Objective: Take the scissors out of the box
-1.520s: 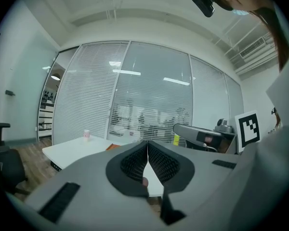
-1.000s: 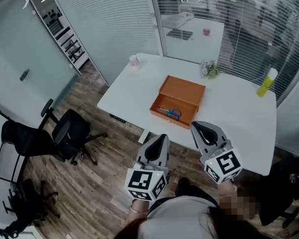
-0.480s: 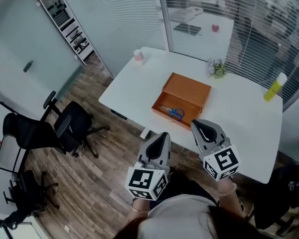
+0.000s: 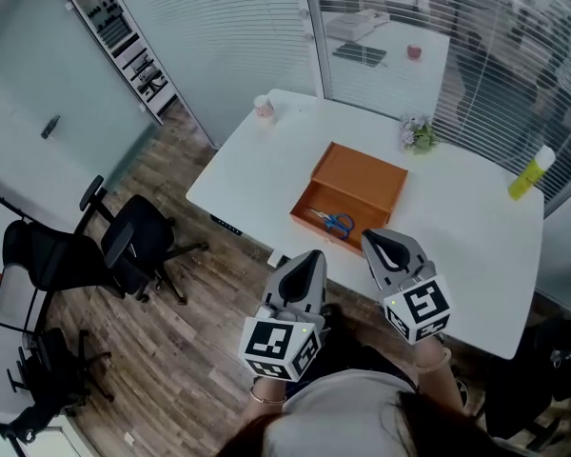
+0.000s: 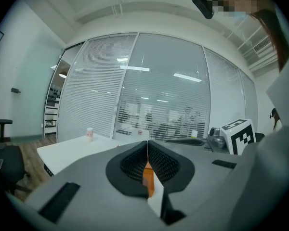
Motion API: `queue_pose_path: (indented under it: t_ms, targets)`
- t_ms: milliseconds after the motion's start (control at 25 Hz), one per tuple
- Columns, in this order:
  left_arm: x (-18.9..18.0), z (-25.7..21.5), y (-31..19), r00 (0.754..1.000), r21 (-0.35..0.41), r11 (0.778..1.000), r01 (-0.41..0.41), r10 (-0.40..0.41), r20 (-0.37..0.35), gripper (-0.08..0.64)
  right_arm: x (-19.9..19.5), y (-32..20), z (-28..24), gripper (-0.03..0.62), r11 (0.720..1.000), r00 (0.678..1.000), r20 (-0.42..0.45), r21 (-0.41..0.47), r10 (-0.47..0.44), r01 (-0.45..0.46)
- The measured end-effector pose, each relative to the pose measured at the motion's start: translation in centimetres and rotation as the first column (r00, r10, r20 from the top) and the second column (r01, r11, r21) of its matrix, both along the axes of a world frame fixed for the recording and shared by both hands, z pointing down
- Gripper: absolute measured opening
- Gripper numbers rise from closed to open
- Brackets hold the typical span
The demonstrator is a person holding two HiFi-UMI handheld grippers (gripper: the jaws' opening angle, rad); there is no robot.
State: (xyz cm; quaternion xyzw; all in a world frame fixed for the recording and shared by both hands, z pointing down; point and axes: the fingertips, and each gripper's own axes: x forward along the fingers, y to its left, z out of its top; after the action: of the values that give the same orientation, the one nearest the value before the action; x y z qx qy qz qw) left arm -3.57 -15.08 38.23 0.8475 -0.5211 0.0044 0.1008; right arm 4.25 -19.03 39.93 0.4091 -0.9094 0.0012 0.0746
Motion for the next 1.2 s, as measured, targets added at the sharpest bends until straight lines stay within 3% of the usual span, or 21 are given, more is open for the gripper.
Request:
queue_pose_path:
  t_ms: [640, 1200]
  targets:
    - [-1.5, 0.8, -6.4, 0.999, -0.014, 0.999, -0.048, 0.048, -0.002, 0.021, -2.7, -5.5, 4.2, 0.052, 0.998, 0.986, -0.162, -0.054, -0.04, 0.031]
    - [-2.3, 0.9, -10.9, 0.997, -0.008, 0.997, -0.081, 0.081, -0.005, 0.02, -4.3, -9.2, 9.2, 0.091, 0.98, 0.964, -0.245, -0.19, -0.102, 0.056]
